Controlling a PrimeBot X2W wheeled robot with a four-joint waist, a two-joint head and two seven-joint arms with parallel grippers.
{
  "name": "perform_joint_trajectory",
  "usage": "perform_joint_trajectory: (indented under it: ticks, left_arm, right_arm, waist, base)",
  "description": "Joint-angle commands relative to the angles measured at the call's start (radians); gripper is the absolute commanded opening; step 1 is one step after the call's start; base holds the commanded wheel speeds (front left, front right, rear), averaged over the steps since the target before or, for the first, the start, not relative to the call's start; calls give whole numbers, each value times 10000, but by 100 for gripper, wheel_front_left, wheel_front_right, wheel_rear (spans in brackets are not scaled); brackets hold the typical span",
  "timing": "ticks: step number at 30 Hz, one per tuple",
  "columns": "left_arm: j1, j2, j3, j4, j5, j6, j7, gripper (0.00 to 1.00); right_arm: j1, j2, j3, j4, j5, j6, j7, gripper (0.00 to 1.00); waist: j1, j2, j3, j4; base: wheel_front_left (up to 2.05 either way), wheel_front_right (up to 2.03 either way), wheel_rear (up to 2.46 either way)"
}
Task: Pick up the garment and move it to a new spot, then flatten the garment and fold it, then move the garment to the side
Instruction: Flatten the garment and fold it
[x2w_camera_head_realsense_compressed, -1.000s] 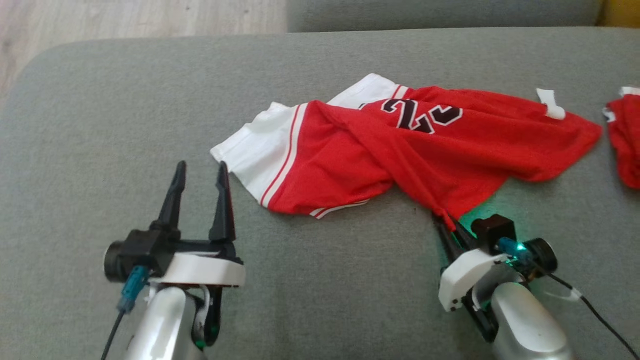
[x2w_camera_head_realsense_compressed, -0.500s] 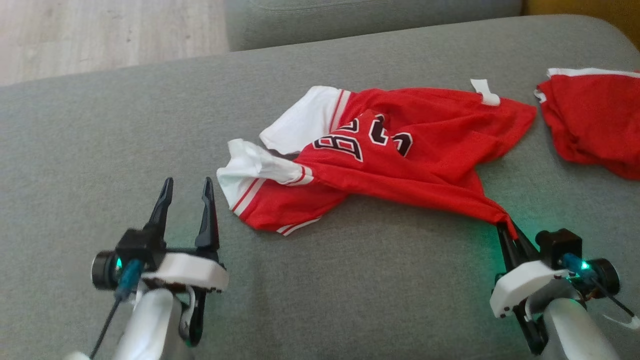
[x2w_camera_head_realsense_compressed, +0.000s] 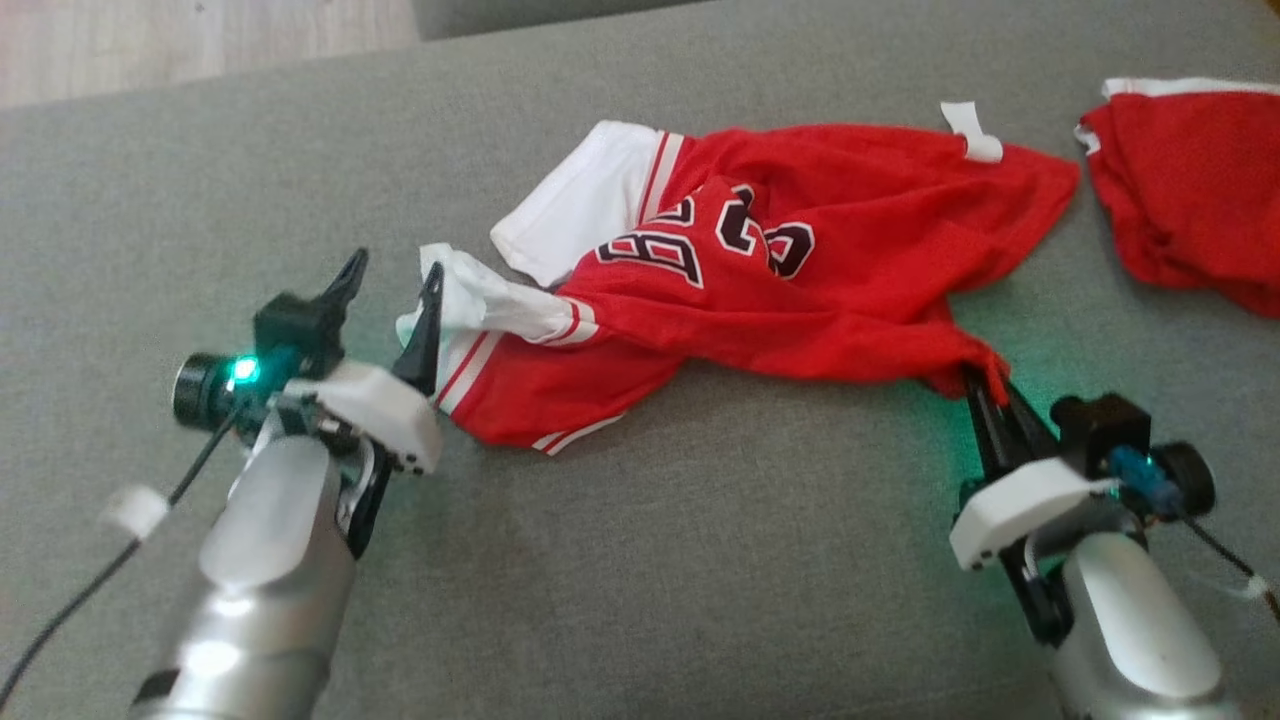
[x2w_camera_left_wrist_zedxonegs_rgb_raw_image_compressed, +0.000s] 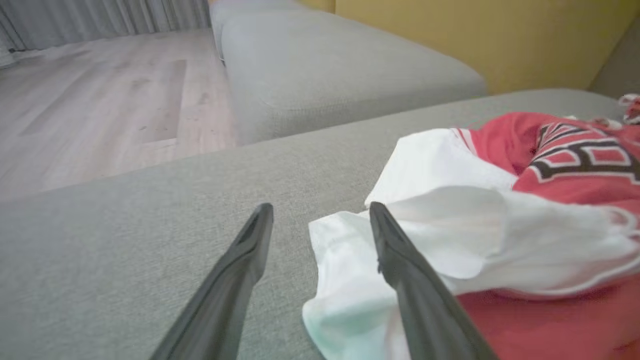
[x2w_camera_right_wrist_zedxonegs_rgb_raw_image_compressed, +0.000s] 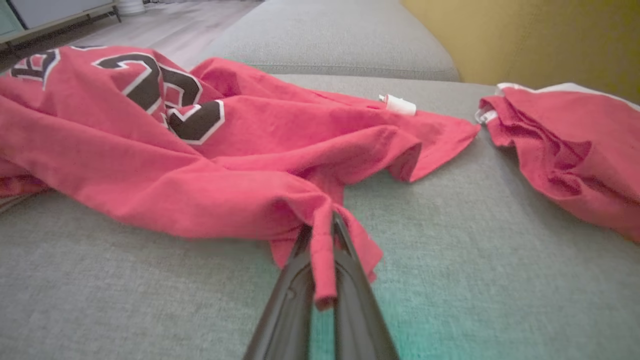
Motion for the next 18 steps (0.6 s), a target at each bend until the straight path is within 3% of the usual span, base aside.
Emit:
perform_joint_trajectory:
  ticks: [1, 10, 18]
  left_arm:
    - [-541, 362, 118, -70, -76, -38, 125, 100]
    - [-1817, 617, -1143, 1199, -623, -56, 817, 100]
    - [-2314, 751, -1695, 1945, -988, -58, 882, 100]
  right_arm:
    - [-335, -53, 242, -373, 99, -7, 4, 0]
    - [-557, -73, 134, -838, 144, -7, 89, 0]
    - [-517, -96, 36, -1071, 134, -7, 163, 0]
  waist:
    - [-1, 0, 203, -67]
    - [-1, 0, 835, -269]
    - [-1, 0, 990, -284]
  base:
    - [0, 0, 0]
    - [0, 0, 0]
    - [0, 0, 0]
